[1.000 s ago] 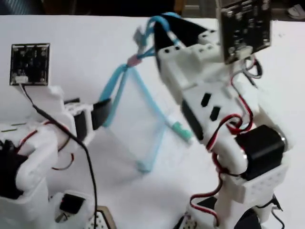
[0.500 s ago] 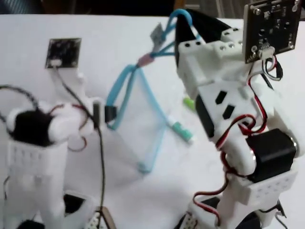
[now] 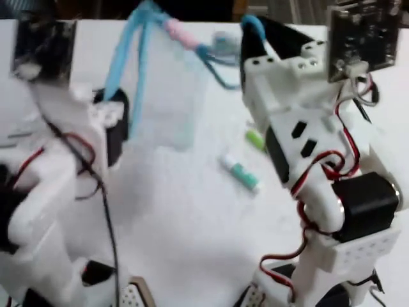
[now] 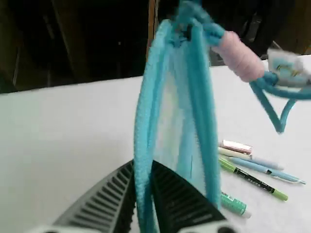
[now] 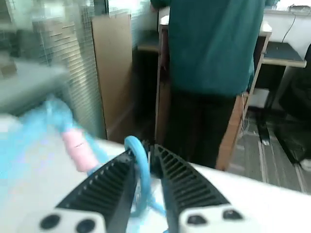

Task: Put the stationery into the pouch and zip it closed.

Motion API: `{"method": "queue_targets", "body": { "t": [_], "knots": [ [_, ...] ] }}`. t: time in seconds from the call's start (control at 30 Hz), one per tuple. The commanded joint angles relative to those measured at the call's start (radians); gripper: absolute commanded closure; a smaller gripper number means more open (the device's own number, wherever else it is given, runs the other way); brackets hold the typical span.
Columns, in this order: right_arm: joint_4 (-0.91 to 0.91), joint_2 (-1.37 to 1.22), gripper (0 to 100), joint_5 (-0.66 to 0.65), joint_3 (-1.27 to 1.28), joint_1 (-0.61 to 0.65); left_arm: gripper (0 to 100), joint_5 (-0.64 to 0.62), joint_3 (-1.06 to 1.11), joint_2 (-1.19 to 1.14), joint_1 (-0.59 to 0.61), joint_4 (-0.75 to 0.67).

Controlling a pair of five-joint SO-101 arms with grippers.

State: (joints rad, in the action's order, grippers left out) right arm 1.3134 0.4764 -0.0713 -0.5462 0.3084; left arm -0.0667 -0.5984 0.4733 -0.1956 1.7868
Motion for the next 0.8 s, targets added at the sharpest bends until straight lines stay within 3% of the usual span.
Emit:
{"method": "queue_targets", "body": {
  "t": [0.0,0.23,0.4,0.63,0.77],
  "knots": [
    [0.062,0.016,88.8,-0.068,0.087,-0.005,98,0.078,0.012,-0.007,-0.01,0.003],
    [0.268,0.019,69.4,-0.348,0.236,-0.024,98,0.282,0.127,-0.007,0.01,0.003],
    [0.458,0.019,68.3,-0.568,0.267,-0.001,98,0.436,0.12,-0.01,0.163,-0.002],
    [0.453,0.219,68.3,-0.572,0.422,0.062,98,0.437,0.278,0.021,0.214,-0.002],
    [0.446,0.325,68.3,-0.647,0.7,0.008,98,0.436,0.331,0.113,0.213,-0.002]
  ]
}}
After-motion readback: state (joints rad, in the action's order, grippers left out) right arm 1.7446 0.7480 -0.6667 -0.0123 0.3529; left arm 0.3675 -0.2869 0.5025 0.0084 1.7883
